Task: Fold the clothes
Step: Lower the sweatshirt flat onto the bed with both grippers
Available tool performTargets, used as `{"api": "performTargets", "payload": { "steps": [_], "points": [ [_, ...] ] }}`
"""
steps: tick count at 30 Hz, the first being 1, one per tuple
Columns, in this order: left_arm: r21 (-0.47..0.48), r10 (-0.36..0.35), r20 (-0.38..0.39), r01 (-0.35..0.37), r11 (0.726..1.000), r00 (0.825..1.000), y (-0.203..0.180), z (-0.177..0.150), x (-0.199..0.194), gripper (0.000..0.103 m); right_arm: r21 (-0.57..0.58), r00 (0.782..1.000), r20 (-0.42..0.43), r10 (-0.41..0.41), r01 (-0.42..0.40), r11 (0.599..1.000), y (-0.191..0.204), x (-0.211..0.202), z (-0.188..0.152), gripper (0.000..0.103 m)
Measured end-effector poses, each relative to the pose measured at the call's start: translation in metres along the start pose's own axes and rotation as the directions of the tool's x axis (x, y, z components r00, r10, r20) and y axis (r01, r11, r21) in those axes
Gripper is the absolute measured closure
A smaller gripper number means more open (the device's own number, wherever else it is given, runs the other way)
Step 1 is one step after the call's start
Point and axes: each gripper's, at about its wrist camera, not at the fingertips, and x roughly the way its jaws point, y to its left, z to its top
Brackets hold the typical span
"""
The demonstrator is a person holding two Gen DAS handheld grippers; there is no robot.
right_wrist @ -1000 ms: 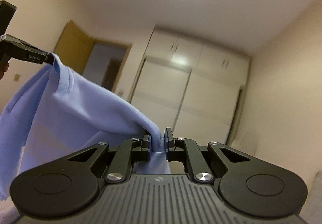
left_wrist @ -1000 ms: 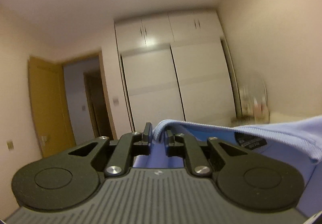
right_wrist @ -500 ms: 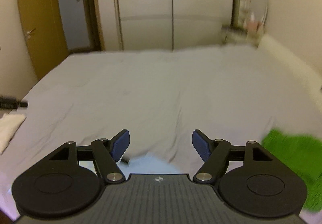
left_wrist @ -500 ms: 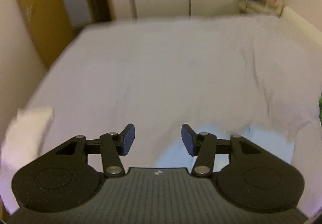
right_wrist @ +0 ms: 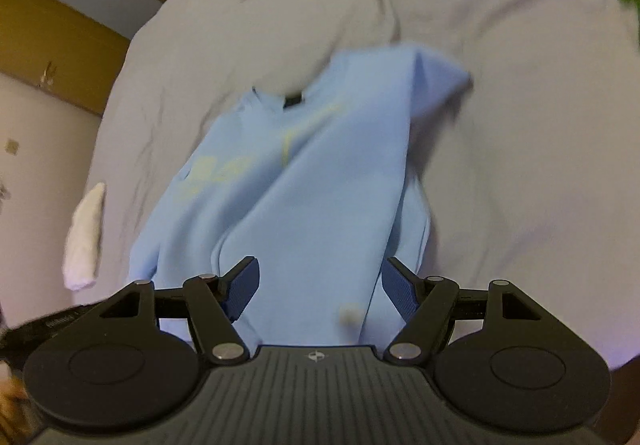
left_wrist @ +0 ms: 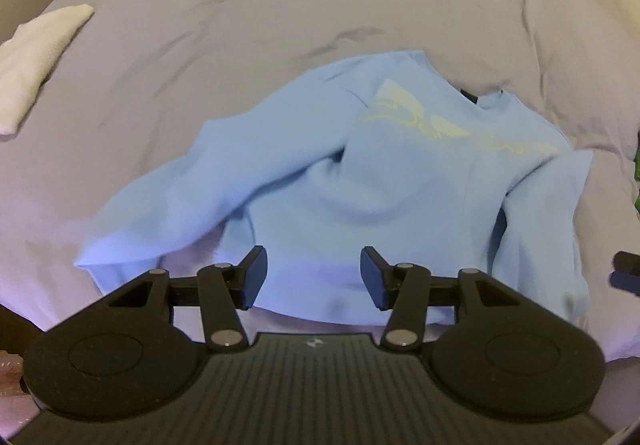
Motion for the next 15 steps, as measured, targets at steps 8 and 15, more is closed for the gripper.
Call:
{"api": "performTargets", "payload": {
  "steps": [8,15],
  "points": [
    [0.012,-0.005,-0.045,0.006,1.0,0.999,-0.02,0.01,0.055,0.052,0.086,0.999,-0.043,-0.02,0.024,0.996,-0.037,0.077,0.001,0.036],
    [0.081,-0.043,-0.055,0.048,0.996,0.998,-0.012,0.047,0.075,0.06,-0.017,0.997,-0.044,-0.064,0.064,0.998,-0.019,0.044,0.021,0.1]
  ]
}}
